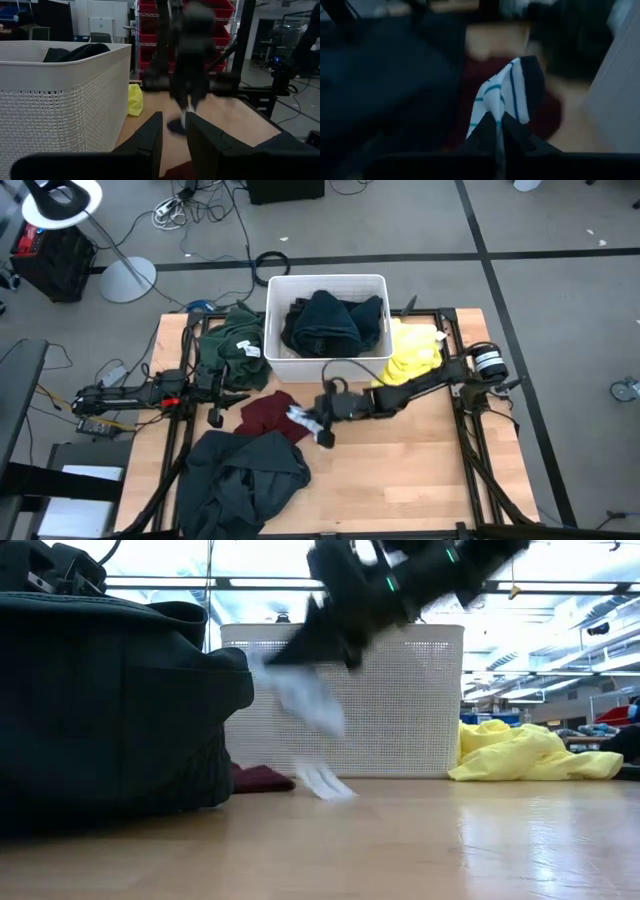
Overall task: Sort clothes
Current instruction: Put the white sock into the white bin
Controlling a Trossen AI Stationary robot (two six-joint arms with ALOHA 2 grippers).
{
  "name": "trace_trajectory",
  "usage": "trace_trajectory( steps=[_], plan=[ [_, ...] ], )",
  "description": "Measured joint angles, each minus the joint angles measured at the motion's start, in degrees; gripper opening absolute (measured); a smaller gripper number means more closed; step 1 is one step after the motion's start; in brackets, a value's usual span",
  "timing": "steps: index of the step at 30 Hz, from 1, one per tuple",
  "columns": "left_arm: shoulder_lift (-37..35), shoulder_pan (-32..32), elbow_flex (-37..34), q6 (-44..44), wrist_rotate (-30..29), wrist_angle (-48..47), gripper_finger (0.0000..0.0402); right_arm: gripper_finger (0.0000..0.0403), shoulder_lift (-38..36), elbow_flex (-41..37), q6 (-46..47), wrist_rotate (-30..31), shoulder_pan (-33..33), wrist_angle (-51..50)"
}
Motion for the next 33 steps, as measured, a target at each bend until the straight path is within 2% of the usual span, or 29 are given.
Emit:
trace_trajectory(
  steps=[5,9,12,16,21,26,33],
  plan=[
    [0.0,0.0,0.0,0.0,0.0,0.0,0.0089,0.0005,-4.0,12.3,-9.2,0.1,-3.5,-12.2],
    [0.0,0.0,0.0,0.0,0.0,0.0,0.0089,0.0005,-4.1,23.6,-17.8,-0.6,-6.9,-21.4],
    [0.0,0.0,0.0,0.0,0.0,0.0,0.0089,0.0005,-3.9,29.7,-22.3,-0.9,-10.2,-23.2],
    [0.0,0.0,0.0,0.0,0.0,0.0,0.0089,0.0005,-3.9,32.9,-25.9,-1.1,-15.8,-23.1],
    [0.0,0.0,0.0,0.0,0.0,0.0,0.0089,0.0005,-3.6,33.7,-25.4,-6.4,-22.9,-22.7],
    [0.0,0.0,0.0,0.0,0.0,0.0,0.0089,0.0007,-1.4,33.8,-22.5,-8.3,-26.3,-22.3],
    [0.0,0.0,0.0,0.0,0.0,0.0,0.0089,0.0018,4.3,33.6,-9.5,-8.8,-27.1,-23.5]
  ],
)
